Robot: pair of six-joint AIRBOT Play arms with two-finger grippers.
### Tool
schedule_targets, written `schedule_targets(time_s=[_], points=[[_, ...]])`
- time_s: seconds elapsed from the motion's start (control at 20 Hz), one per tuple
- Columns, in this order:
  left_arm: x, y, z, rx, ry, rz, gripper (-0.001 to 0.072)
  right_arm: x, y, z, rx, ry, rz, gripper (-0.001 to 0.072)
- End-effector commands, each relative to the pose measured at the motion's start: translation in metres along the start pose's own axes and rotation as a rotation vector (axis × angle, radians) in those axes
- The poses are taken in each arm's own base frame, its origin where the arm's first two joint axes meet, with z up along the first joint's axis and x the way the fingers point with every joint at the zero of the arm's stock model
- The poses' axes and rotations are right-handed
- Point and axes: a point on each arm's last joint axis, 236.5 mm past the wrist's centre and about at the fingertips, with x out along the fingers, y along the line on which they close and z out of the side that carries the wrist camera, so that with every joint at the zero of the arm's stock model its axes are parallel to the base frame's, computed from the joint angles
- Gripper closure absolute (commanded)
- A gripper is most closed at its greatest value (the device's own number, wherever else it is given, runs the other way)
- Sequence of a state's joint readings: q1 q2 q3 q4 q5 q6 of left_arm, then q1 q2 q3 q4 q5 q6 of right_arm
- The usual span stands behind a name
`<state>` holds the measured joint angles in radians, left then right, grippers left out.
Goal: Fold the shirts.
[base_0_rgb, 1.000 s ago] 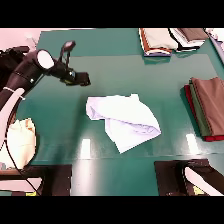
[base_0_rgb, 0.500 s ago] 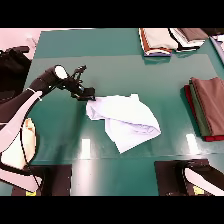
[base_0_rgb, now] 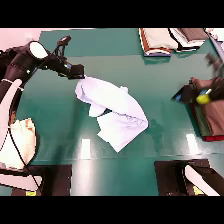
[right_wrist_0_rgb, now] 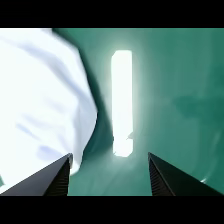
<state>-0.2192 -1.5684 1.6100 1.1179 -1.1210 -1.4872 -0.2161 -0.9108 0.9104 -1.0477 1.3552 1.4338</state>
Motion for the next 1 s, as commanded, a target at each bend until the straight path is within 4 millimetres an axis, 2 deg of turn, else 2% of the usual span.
schedule_targets(time_s=[0.0, 0.1, 0.2, 0.3, 0.45, 0.55, 0.65, 0.7, 0.75, 0.85, 0.95], points=[[-0.012, 0.003, 0.006, 0.019, -0.018, 0.023, 0.0677, 0.072, 0.017, -0.072, 0.128, 0.143, 0.179, 0.0166], [-0.012, 0.003, 0.004, 0.019, -0.009, 0.023, 0.0677, 0.098, 0.035, -0.093, 0.109, 0.162, 0.213, 0.0168], [-0.012, 0.003, 0.004, 0.019, -0.008, 0.023, 0.0677, 0.114, 0.045, -0.101, 0.044, 0.144, 0.200, 0.0175], [-0.012, 0.003, 0.004, 0.019, -0.007, 0.023, 0.0677, 0.123, 0.054, -0.098, 0.010, 0.113, 0.192, 0.0183], [-0.012, 0.003, 0.003, 0.019, -0.005, 0.023, 0.0677, 0.139, 0.053, -0.093, 0.023, 0.144, 0.172, 0.0226], [-0.013, 0.003, 0.002, 0.020, -0.001, 0.022, 0.0677, 0.144, 0.054, -0.080, -0.027, 0.149, 0.156, 0.0691], [-0.029, 0.001, 0.009, 0.039, -0.037, 0.042, 0.0678, 0.133, 0.062, -0.054, -0.096, 0.103, 0.143, 0.0691], [-0.050, -0.004, 0.019, 0.068, -0.085, 0.059, 0.0678, 0.118, 0.067, -0.038, -0.153, 0.064, 0.132, 0.0691], [-0.079, -0.011, 0.031, 0.105, -0.153, 0.083, 0.0678, 0.093, 0.073, -0.018, -0.219, 0.007, 0.115, 0.0691], [-0.163, -0.032, 0.056, 0.195, -0.338, 0.146, 0.0677, 0.027, 0.086, 0.016, -0.330, -0.125, 0.076, 0.0691], [-0.267, -0.069, 0.064, 0.273, -0.557, 0.166, 0.0677, -0.058, 0.095, 0.039, -0.411, -0.281, 0.012, 0.0691]])
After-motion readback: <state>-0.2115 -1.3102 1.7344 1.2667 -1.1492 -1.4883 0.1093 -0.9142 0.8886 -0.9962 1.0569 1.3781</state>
